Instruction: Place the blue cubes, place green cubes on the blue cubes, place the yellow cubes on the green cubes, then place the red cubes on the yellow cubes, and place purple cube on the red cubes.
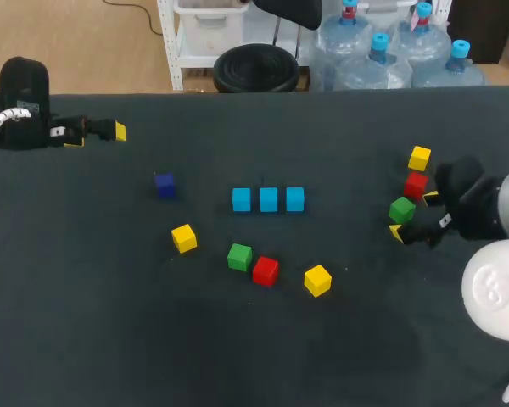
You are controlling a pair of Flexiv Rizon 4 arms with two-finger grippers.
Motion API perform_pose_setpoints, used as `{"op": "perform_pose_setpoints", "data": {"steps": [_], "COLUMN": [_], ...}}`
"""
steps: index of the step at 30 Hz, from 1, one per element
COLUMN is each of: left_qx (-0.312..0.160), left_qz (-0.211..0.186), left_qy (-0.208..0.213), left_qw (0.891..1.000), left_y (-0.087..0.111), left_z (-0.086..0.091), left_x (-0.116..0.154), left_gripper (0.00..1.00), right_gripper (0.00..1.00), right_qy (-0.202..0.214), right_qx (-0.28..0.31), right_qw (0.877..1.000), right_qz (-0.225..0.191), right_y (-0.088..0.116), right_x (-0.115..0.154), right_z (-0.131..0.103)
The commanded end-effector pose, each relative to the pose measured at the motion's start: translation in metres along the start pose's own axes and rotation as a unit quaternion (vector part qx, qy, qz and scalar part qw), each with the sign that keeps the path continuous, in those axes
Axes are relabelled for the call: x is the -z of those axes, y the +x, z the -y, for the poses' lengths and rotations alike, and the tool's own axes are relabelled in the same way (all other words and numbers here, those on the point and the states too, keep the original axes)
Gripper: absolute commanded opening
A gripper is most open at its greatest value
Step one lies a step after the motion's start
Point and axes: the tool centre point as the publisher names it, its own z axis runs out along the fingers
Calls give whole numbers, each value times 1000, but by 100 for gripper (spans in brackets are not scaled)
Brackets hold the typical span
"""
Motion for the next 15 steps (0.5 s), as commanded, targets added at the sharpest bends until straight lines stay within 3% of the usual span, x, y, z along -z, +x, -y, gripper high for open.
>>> {"op": "perform_pose_setpoints", "data": {"steps": [1,13,14,15], "left_qx": [1,1,1,1], "left_qz": [-2,-2,-2,-2], "left_qy": [-3,-3,-3,-3], "left_qw": [1000,1000,1000,1000], "left_y": [-1,-1,-1,-1], "left_z": [1,1,1,1], "left_x": [0,0,0,0], "left_gripper": [100,100,100,100], "right_gripper": [100,98,85,63], "right_qy": [-9,-20,-20,-20], "right_qx": [-2,-8,-9,-9], "right_qw": [1000,1000,1000,1000], "right_qz": [12,17,17,17], "right_y": [3,1,1,1], "right_x": [-7,-18,-18,-19], "right_z": [6,8,8,8]}}
